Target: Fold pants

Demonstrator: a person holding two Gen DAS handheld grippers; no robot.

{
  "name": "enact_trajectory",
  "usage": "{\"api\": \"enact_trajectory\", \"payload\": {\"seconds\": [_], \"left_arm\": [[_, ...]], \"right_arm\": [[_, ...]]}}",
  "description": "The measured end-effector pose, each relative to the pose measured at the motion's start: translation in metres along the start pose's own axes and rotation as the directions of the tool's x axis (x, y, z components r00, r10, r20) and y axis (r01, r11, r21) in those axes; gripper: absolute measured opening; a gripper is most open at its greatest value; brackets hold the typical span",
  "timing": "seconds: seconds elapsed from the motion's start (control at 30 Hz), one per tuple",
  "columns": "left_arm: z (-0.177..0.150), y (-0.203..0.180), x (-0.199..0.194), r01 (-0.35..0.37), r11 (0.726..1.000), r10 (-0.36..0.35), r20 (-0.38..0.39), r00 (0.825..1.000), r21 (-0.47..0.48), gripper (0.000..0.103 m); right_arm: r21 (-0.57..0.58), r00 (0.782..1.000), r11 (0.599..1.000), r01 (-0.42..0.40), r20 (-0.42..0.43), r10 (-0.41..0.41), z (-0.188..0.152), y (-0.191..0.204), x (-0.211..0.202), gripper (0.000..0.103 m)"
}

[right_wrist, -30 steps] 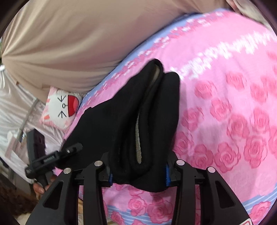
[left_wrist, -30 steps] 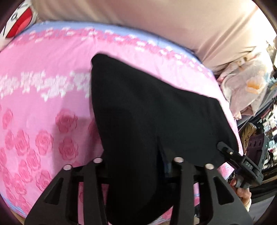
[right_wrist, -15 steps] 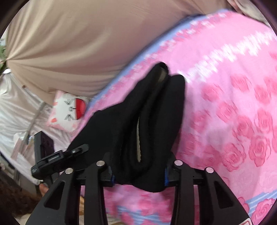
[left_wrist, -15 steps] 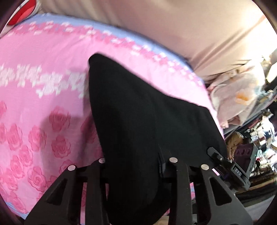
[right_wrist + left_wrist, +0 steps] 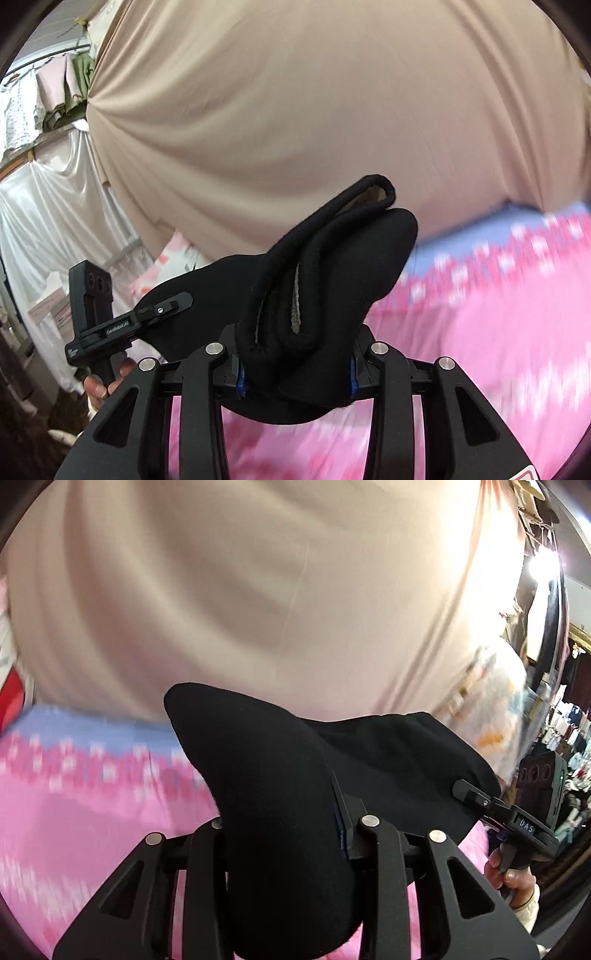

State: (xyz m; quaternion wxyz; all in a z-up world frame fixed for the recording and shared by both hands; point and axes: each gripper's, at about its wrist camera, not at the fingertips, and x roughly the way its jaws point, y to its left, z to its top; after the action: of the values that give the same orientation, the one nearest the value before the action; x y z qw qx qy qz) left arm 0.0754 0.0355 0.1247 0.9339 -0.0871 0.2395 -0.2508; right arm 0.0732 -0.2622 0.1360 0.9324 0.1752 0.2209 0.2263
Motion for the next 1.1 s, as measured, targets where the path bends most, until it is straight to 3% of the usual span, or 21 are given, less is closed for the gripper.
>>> {"api": "enact_trajectory", "payload": {"seconds": [0.17,0.27,0.3,0.33,0.37,0.4,0.43,0.47,0.5,0.6,0.63,0.67,0.77,0.83,0.87,0.9,0.93,0.97,1.0,1.03,1.1], "left_arm": [[0.024,0.035,0.094,-0.06,0.997,0.06,0.0,0.998,0.047,0.031],[0.0,0.078,0.176,-0.081,0.996,0.084,-0.103,0.991,0.035,0.038],[-0.018,0.1,0.211,-0.109,0.994,0.113,-0.198,0.974,0.031,0.04],[-0.038,0.123,0.239,-0.153,0.988,0.149,-0.305,0.941,0.012,0.04],[-0.051,0.14,0.25,-0.185,0.982,0.16,-0.369,0.915,-0.034,0.052],[-0.063,0.165,0.239,-0.142,0.973,0.075,-0.334,0.94,-0.181,0.056],[-0.065,0.179,0.222,-0.136,0.957,0.058,-0.289,0.956,-0.257,0.062],[-0.063,0.183,0.21,-0.157,0.952,0.08,-0.285,0.955,-0.261,0.064],[-0.055,0.186,0.193,-0.193,0.95,0.122,-0.277,0.953,-0.246,0.063],[-0.02,0.165,0.154,-0.291,0.948,0.268,-0.17,0.948,-0.127,0.063],[-0.007,0.152,0.15,-0.309,0.948,0.297,-0.139,0.945,-0.079,0.066],[0.003,0.139,0.15,-0.318,0.947,0.311,-0.119,0.943,-0.045,0.076],[0.022,0.109,0.179,-0.296,0.955,0.295,-0.078,0.952,-0.007,0.091],[0.016,0.108,0.221,-0.316,0.948,0.316,-0.129,0.94,0.023,0.091],[0.004,0.115,0.24,-0.329,0.944,0.33,-0.173,0.928,0.037,0.09],[-0.01,0.126,0.268,-0.374,0.926,0.374,-0.24,0.896,0.048,0.09],[-0.024,0.14,0.289,-0.419,0.906,0.417,-0.301,0.858,0.061,0.089],[-0.034,0.154,0.298,-0.392,0.92,0.374,-0.33,0.866,0.014,0.089],[-0.036,0.163,0.291,-0.367,0.929,0.333,-0.313,0.889,-0.054,0.089],[-0.034,0.168,0.284,-0.359,0.928,0.314,-0.316,0.895,-0.095,0.089],[-0.023,0.167,0.271,-0.365,0.927,0.323,-0.305,0.896,-0.089,0.088]], "right_arm": [[0.063,0.998,0.998,0.032,-0.049,-0.029,0.015,-0.084,0.103,0.041],[0.209,0.962,0.967,0.143,-0.257,-0.087,-0.023,-0.168,0.169,0.05],[0.24,0.933,0.947,0.215,-0.337,-0.127,-0.038,-0.19,0.18,0.05],[0.283,0.924,0.931,0.232,-0.363,-0.119,-0.05,-0.207,0.181,0.051],[0.312,0.965,0.937,0.154,-0.253,-0.074,-0.051,-0.21,0.158,0.051],[0.287,0.961,0.937,0.2,-0.244,-0.131,-0.048,-0.207,0.147,0.052],[0.237,0.946,0.931,0.276,-0.239,-0.22,-0.041,-0.2,0.134,0.057],[0.176,0.933,0.926,0.333,-0.199,-0.298,-0.032,-0.189,0.118,0.057],[0.133,0.936,0.932,0.336,-0.156,-0.315,-0.023,-0.177,0.105,0.054],[0.027,0.944,0.954,0.298,-0.155,-0.29,0.003,-0.136,0.112,0.01],[-0.007,0.946,0.958,0.285,-0.159,-0.283,0.009,-0.124,0.121,0.007],[-0.056,0.951,0.965,0.256,-0.163,-0.262,0.014,-0.108,0.138,0.007],[-0.144,0.944,0.962,0.231,-0.204,-0.257,0.015,-0.088,0.193,0.007],[-0.153,0.923,0.952,0.264,-0.246,-0.296,0.009,-0.104,0.227,0.007],[-0.14,0.896,0.939,0.313,-0.286,-0.341,0.0,-0.128,0.247,0.007],[-0.122,0.868,0.923,0.365,-0.313,-0.385,-0.009,-0.151,0.257,0.002],[-0.078,0.892,0.941,0.328,-0.302,-0.336,-0.012,-0.165,0.256,0.0],[0.017,0.922,0.96,0.279,-0.285,-0.263,-0.012,-0.18,0.245,0.0],[0.062,0.92,0.952,0.299,-0.284,-0.271,-0.009,-0.183,0.237,0.0],[0.063,0.915,0.943,0.326,-0.272,-0.298,-0.005,-0.178,0.228,0.0],[-0.026,0.93,0.958,0.284,-0.235,-0.282,0.0,-0.145,0.214,0.009]]}}
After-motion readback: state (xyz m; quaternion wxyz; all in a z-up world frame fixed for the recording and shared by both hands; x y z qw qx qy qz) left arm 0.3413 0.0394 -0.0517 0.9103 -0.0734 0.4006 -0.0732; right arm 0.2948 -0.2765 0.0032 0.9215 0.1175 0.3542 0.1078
